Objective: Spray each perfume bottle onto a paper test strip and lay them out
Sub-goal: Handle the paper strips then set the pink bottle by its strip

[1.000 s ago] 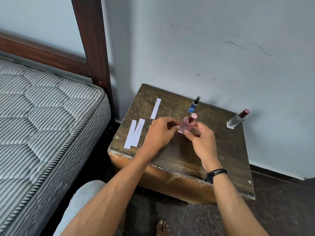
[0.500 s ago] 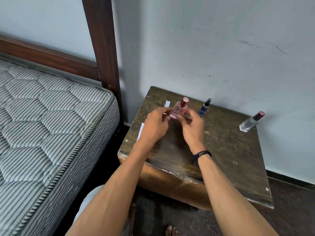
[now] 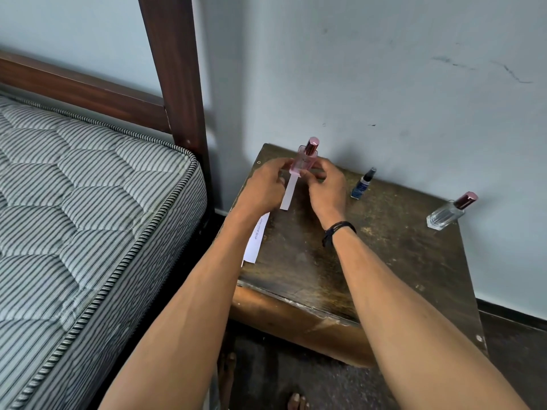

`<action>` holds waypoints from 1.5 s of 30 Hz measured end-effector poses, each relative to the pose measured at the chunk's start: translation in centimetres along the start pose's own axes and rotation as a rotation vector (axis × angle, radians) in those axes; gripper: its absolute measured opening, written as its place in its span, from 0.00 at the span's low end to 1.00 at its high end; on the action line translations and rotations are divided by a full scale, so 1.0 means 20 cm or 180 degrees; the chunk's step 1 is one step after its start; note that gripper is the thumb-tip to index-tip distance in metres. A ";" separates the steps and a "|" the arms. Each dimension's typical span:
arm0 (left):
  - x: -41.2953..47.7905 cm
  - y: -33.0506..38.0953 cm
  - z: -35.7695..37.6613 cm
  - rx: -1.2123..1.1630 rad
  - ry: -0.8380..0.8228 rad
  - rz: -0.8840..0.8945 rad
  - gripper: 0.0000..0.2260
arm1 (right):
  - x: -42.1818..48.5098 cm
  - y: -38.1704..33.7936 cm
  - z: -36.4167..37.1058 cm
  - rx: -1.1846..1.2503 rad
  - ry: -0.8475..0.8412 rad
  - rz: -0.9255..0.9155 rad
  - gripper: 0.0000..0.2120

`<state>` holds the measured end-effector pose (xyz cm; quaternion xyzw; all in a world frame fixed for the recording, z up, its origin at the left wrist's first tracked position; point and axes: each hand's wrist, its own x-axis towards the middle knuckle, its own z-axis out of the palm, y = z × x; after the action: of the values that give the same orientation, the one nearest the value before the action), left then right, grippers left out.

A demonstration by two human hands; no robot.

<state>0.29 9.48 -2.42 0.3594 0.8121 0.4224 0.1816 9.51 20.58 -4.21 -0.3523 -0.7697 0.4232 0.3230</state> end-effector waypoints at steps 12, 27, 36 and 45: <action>0.05 -0.05 0.00 -0.0114 0.0032 -0.0061 0.23 | 0.03 0.02 0.04 -0.0136 -0.0068 -0.0100 0.14; 0.05 -0.07 0.02 -0.0172 0.0053 -0.0073 0.23 | 0.04 0.03 0.05 -0.0287 -0.0143 -0.0040 0.14; 0.06 -0.09 0.01 -0.0336 0.0020 -0.0092 0.23 | 0.05 0.04 0.06 -0.0338 -0.0177 -0.0059 0.16; 0.07 -0.10 0.00 -0.0517 0.0019 -0.0186 0.24 | 0.05 0.04 0.05 -0.0155 -0.0129 -0.0025 0.18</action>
<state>-1.50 9.65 -4.01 0.3183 0.7858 0.4825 0.2199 8.35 21.30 -5.22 -0.3484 -0.7876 0.4101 0.3003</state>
